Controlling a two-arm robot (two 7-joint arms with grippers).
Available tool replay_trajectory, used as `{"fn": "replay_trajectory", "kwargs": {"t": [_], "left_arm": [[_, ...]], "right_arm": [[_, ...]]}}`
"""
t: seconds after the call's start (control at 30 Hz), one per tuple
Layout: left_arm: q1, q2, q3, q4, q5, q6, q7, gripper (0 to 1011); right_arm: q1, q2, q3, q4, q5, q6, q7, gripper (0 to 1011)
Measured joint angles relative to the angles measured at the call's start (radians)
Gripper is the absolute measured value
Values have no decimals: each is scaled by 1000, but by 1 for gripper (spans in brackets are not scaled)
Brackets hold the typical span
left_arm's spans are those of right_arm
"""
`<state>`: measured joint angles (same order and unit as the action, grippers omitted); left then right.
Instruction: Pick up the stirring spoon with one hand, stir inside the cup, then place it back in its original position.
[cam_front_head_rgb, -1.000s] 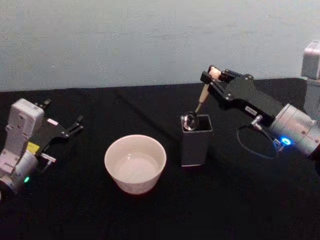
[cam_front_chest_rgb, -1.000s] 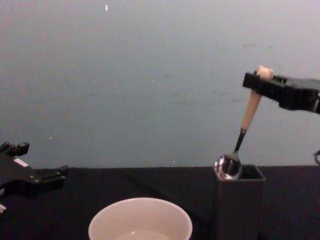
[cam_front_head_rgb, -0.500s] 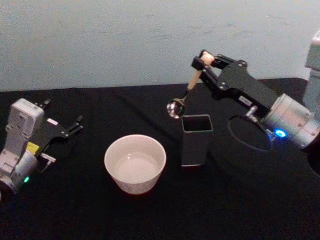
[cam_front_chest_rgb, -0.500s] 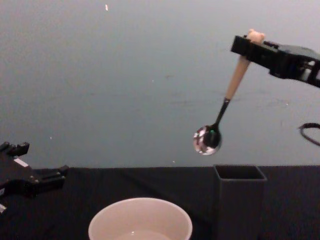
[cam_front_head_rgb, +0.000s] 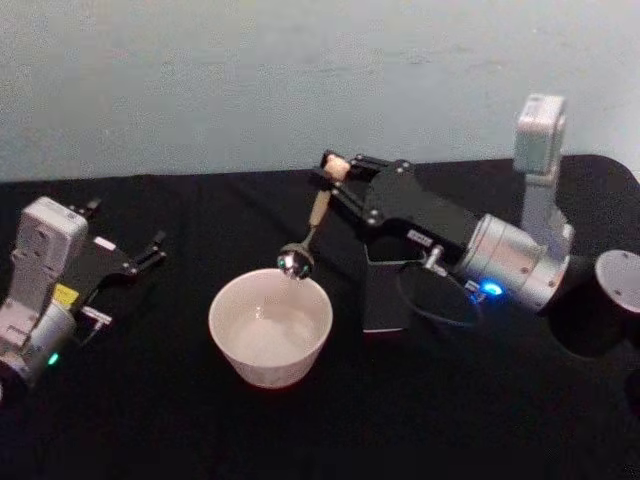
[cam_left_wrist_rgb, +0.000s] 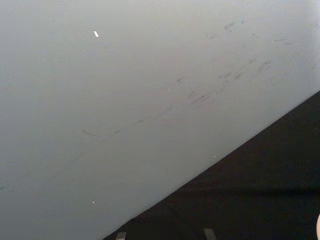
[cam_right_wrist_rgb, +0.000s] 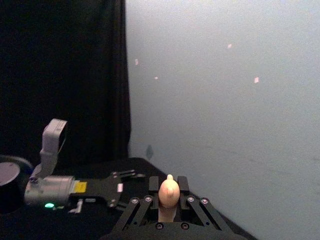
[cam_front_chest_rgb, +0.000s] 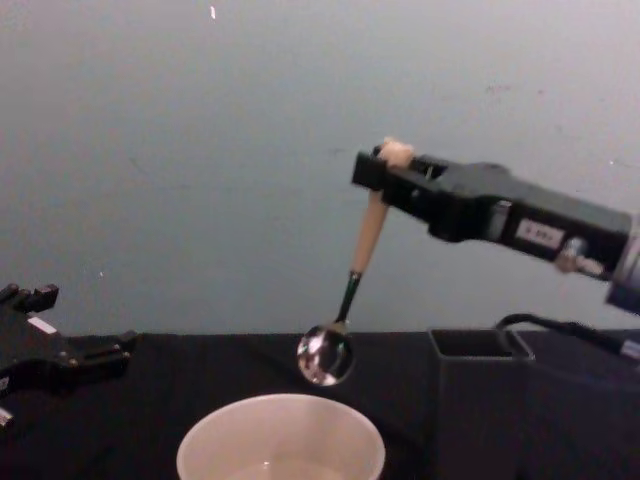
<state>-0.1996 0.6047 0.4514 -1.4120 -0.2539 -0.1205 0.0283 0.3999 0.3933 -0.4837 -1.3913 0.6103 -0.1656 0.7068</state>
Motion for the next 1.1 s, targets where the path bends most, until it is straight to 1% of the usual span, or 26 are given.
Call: {"fn": "replay_trajectory", "kwargs": {"t": [0.1,0.33,0.43,0.7,0.83,0.87,0.97,1.1], "left_arm": [[0,0,0,0,0,0,0,1001],[0,0,0,0,0,0,0,1001],[0,0,0,0,0,0,0,1001],[0,0,0,0,0,0,0,1001],[0,0,0,0,0,0,0,1001],[0,0,0,0,0,0,0,1001],[0,0,0,0,0,0,0,1001],[0,0,0,0,0,0,0,1001]], "right_arm": [[21,-20,-27,51,-16,-30,28,214],[47,-50,-67,130,-55,-80,61,214],[53,-58,-76,151,-67,-95,68,214],[79,-94,-103,235,-107,-149,95,214],[92,-111,-114,273,-132,-170,97,214],[92,-111,-114,273,-132,-170,97,214],[102,-124,-121,304,-155,-187,97,214],[109,-134,-124,327,-170,-196,98,214]]}}
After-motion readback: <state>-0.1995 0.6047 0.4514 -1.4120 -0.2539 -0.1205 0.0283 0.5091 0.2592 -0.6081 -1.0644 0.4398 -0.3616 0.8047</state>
